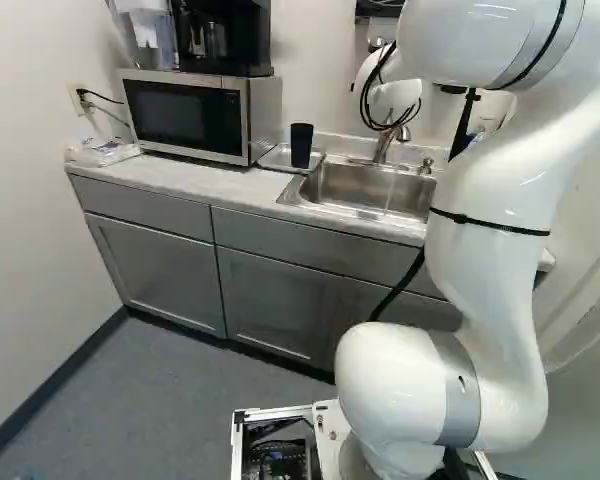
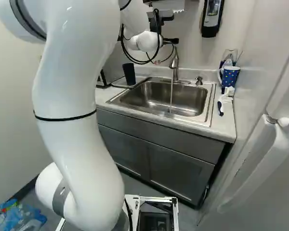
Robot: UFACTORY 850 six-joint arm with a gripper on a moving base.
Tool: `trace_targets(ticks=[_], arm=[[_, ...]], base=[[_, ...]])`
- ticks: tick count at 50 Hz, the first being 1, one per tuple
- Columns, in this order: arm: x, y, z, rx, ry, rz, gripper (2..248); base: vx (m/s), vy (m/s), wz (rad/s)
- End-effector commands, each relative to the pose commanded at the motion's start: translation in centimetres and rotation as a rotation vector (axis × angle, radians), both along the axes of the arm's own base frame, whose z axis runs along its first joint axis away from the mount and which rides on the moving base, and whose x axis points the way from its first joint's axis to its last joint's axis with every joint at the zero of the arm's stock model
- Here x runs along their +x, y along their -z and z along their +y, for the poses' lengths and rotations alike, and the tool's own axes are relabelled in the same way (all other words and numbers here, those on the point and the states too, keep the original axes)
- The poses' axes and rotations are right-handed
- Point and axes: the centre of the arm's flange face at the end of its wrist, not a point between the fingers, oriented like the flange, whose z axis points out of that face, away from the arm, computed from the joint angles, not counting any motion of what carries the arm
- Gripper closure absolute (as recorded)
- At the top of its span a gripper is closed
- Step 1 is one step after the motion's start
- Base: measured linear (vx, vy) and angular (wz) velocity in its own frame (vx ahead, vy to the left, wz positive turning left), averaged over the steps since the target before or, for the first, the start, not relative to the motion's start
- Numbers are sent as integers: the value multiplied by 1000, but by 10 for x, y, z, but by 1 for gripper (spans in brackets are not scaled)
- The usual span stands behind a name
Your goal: Rinse the cup and place it in the tray
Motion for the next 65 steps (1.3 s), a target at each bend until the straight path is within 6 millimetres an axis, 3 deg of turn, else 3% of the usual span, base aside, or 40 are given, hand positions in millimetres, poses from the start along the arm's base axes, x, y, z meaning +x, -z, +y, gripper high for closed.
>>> trace_targets(ticks=[65], arm=[[-9,-40,3,64,-1,235,3]], base=[[0,0,0]])
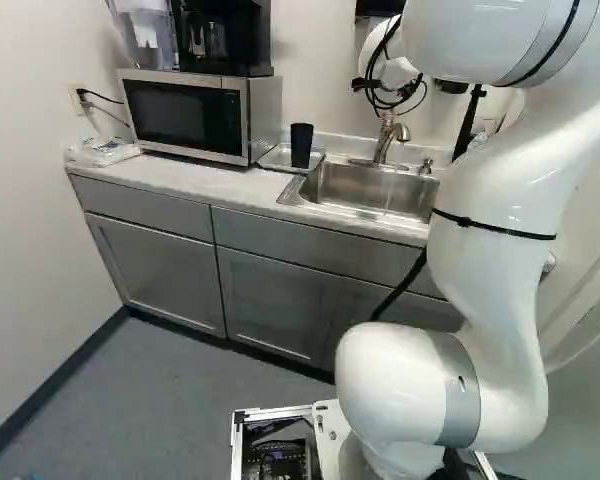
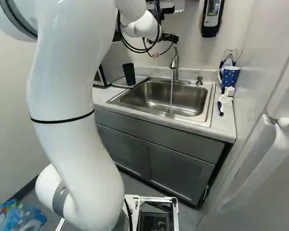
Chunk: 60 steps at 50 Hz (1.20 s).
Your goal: Rinse the cup and place it in the tray
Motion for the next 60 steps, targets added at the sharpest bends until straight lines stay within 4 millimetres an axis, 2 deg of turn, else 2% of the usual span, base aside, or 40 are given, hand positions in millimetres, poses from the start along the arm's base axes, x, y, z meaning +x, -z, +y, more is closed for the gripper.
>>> trace_targets(ticks=[24,60], arm=[[0,-4,0,-1,0,-3,3],[12,-3,0,-2,-4,-7,3]], base=[[0,0,0],[0,0,0]])
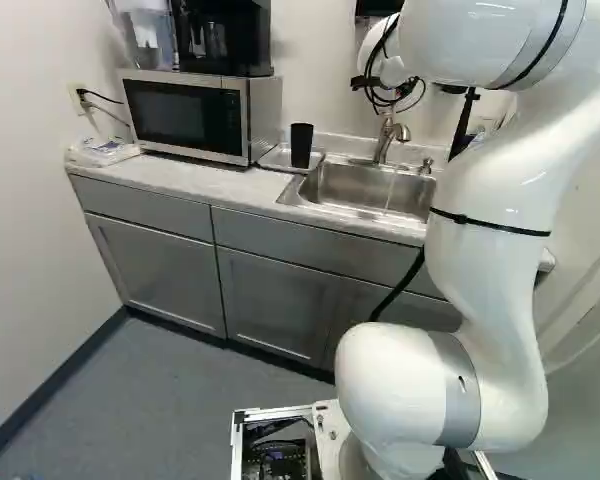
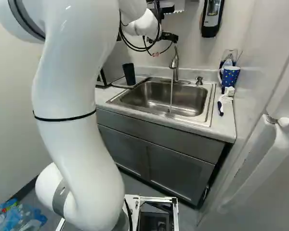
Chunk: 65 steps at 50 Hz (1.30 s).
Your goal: Rinse the cup and place it in the tray
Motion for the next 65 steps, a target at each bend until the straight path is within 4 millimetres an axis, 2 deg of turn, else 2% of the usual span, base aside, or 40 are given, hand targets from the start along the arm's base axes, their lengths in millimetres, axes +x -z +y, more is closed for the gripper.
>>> trace_targets(ticks=[65], arm=[[-3,9,1,26,0,96,3]], base=[[0,0,0]])
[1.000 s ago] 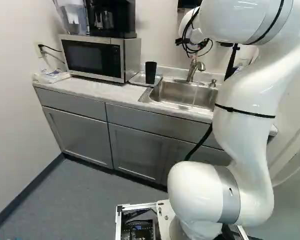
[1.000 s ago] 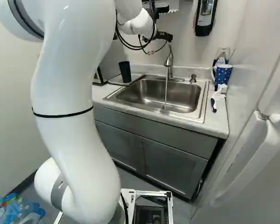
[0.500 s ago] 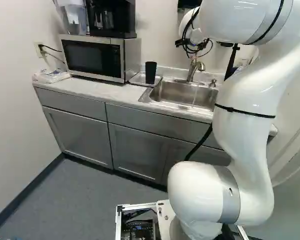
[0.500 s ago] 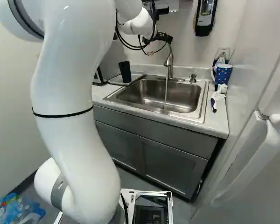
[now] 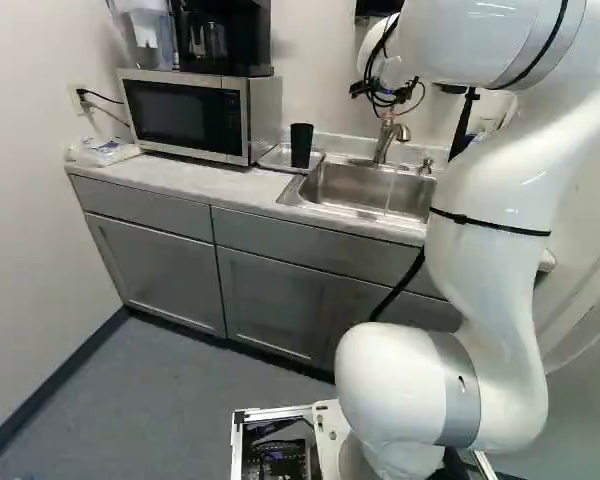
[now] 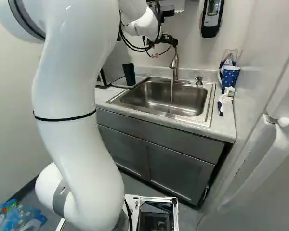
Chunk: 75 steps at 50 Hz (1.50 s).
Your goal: Rinse the cup and place it in the tray
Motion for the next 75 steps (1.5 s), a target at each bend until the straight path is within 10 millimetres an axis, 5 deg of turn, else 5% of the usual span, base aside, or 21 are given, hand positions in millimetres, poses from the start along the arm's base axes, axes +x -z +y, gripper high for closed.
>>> trace_targets(ticks=[75], arm=[[22,-9,-2,-34,-6,-128,3]], base=[[0,0,0]])
